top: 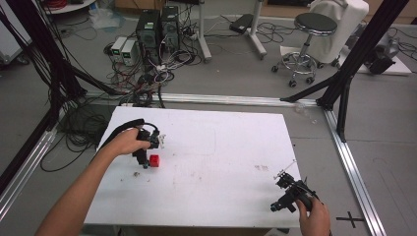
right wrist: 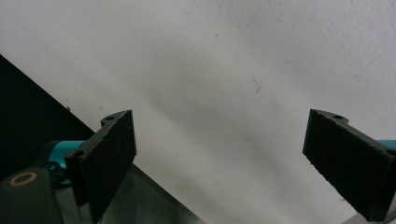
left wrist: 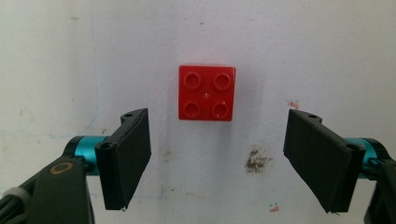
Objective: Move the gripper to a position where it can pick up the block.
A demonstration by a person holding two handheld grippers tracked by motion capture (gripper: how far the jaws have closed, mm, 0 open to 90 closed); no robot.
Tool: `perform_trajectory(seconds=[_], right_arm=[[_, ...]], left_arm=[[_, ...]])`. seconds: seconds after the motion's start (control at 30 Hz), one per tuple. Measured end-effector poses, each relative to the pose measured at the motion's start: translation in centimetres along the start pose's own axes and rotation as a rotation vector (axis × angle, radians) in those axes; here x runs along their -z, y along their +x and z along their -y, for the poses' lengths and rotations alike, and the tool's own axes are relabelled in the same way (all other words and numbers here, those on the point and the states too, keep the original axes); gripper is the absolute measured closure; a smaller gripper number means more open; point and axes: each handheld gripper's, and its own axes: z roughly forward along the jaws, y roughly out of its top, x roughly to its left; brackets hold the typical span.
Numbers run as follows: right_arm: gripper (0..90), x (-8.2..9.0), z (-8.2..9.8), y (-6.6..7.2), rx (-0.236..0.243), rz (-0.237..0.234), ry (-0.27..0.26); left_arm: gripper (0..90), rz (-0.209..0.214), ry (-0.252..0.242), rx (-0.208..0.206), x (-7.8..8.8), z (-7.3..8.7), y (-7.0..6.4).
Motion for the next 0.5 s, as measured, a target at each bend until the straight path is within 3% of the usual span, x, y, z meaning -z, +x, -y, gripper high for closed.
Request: perform_trajectory(seconds=[0.2,0.5], right_arm=[[8.8,0.0,0.1,-0.1,-0.001,-0.002,-0.005],[8.8,-0.1,0.0,-0.1,0.0,-0.004,0.001]], left_arm=[[23.5,-0.003,-0.018,-0.027,-1.0,-0.5,0.1],[23.4,0.002,0.021,-0.047,-2.4,-0.8,0.4]])
